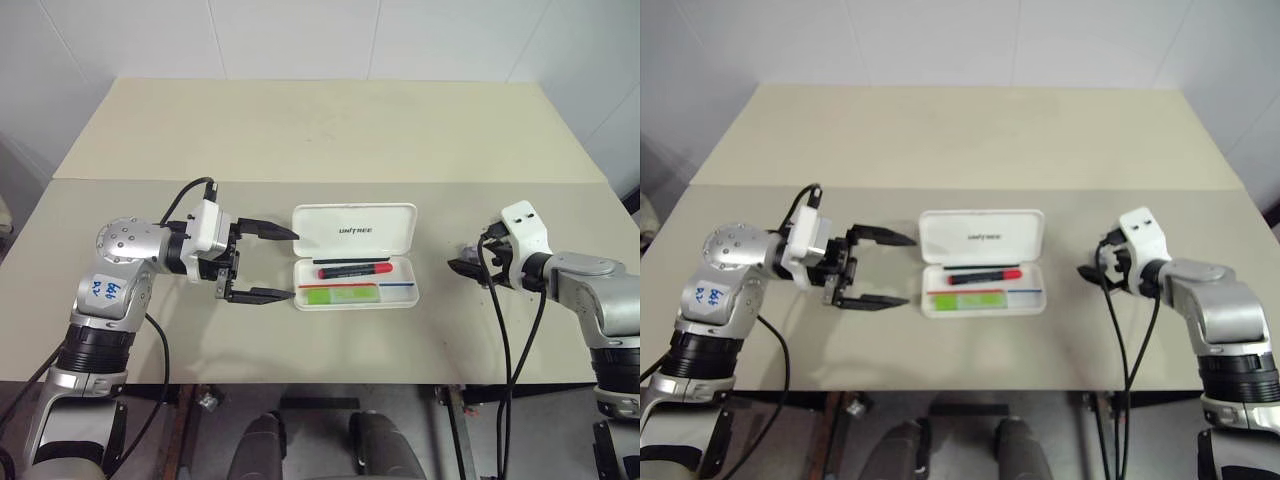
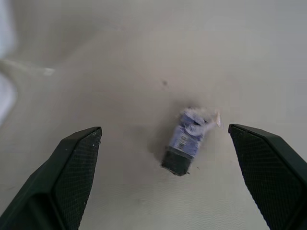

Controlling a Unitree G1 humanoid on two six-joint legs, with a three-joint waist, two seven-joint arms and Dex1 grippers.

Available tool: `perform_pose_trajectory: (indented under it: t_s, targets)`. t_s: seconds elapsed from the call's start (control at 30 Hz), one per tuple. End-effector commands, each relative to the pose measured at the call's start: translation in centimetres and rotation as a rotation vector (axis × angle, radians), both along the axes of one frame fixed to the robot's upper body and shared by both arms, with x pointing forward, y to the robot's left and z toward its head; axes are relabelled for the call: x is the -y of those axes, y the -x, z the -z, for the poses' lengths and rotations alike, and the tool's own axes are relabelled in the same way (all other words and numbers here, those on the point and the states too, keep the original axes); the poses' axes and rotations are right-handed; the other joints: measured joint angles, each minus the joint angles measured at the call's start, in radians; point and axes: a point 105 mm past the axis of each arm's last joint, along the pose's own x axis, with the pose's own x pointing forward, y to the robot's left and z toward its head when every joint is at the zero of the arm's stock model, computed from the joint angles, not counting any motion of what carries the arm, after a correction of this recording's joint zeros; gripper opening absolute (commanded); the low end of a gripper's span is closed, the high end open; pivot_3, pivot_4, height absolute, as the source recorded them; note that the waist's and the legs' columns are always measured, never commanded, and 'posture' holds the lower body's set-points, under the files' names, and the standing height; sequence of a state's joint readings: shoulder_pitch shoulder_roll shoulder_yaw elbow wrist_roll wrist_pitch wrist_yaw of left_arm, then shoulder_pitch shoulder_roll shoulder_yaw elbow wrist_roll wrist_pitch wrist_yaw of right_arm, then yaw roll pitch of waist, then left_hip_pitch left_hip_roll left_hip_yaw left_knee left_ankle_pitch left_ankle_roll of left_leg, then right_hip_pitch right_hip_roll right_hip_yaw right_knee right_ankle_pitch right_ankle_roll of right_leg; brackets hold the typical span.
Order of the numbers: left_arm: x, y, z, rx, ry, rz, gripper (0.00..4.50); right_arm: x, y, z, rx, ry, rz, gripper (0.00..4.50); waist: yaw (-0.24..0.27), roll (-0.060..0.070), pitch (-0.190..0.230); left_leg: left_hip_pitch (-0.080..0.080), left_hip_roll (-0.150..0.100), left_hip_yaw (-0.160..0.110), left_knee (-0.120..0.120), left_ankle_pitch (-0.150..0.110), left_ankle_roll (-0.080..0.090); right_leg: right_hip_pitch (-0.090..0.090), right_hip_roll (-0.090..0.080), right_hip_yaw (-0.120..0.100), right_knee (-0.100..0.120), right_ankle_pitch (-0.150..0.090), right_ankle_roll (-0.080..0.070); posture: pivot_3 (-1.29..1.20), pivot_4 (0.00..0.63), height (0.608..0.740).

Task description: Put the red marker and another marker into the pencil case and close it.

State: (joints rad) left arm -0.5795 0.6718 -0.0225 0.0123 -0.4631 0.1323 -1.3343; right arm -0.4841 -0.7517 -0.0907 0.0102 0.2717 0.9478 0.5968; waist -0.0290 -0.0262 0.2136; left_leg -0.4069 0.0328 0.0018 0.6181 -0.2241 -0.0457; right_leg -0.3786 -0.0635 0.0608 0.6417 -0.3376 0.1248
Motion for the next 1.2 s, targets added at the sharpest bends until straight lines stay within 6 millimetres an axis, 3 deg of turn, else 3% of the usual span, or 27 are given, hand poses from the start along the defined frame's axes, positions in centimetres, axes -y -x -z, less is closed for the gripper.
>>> perform_pose_trajectory:
  t_s: [0.03, 0.07, 0.17, 0.5, 0.73, 0.93, 1.03, 1.2]
  targets:
    - [0.2, 0.4, -0.9, 0.039, -0.004, 0.018, 4.50, 0.8, -0.6, -0.3, 0.028, 0.003, 0.043, 4.48, -0.001, 0.000, 0.000, 0.000, 0.000, 0.000, 0.000, 0.000, 0.000, 0.000, 0.000, 0.000, 0.000, 0.000, 0.000, 0.00, 0.150, 0.740]
    - [0.2, 0.4, -1.0, 0.040, -0.005, 0.017, 4.50, 1.1, -0.6, 0.1, 0.012, -0.002, 0.057, 4.48, -0.002, 0.000, 0.000, 0.000, 0.000, 0.000, 0.000, 0.000, 0.000, 0.000, 0.000, 0.000, 0.000, 0.000, 0.000, 0.00, 0.150, 0.740]
    - [0.0, 0.5, -1.2, 0.044, -0.003, 0.005, 4.50, 1.4, -0.3, 0.7, -0.020, -0.012, 0.064, 3.90, -0.001, 0.000, 0.000, 0.001, 0.000, 0.000, 0.000, 0.000, 0.000, 0.000, 0.000, 0.000, 0.000, 0.000, 0.000, 0.00, 0.150, 0.740]
    - [0.0, 0.7, -1.1, 0.044, 0.001, -0.001, 4.50, 0.8, -0.3, -0.3, 0.002, -0.024, 0.021, 0.48, 0.002, 0.000, 0.000, 0.000, -0.001, 0.000, 0.002, 0.001, 0.001, 0.002, -0.001, 0.001, -0.002, 0.003, 0.002, 0.00, 0.150, 0.740]
    - [-0.1, 0.7, -1.1, 0.045, -0.002, -0.004, 4.50, -1.8, 0.3, -2.8, 0.108, 0.038, -0.310, 0.48, 0.000, 0.000, 0.000, 0.000, -0.001, 0.000, -0.001, 0.001, 0.001, 0.001, 0.000, 0.000, -0.004, 0.002, 0.002, 0.00, 0.150, 0.740]
    - [-0.3, 0.7, -1.2, 0.046, -0.003, -0.006, 4.50, -5.3, 3.1, -4.8, 0.134, 0.142, -0.780, 0.48, -0.004, 0.000, 0.000, 0.000, 0.000, 0.001, -0.004, 0.001, 0.002, 0.000, 0.001, 0.001, -0.006, 0.002, 0.002, 0.00, 0.150, 0.740]
    - [-0.4, 0.8, -1.1, 0.041, -0.003, -0.009, 4.50, -7.1, 4.1, -4.7, 0.122, 0.158, -0.937, 0.48, -0.004, 0.000, 0.000, 0.000, 0.000, 0.001, -0.004, 0.001, 0.002, 0.000, 0.001, 0.001, -0.006, 0.002, 0.002, 0.00, 0.150, 0.740]
    - [-0.5, 1.1, -0.9, 0.026, 0.001, -0.018, 4.50, -9.2, 4.2, -3.7, 0.095, 0.155, -1.017, 0.48, -0.002, 0.000, 0.000, 0.000, 0.000, 0.001, -0.003, 0.001, 0.001, 0.001, 0.001, 0.001, -0.005, 0.002, 0.002, 0.00, 0.150, 0.740]
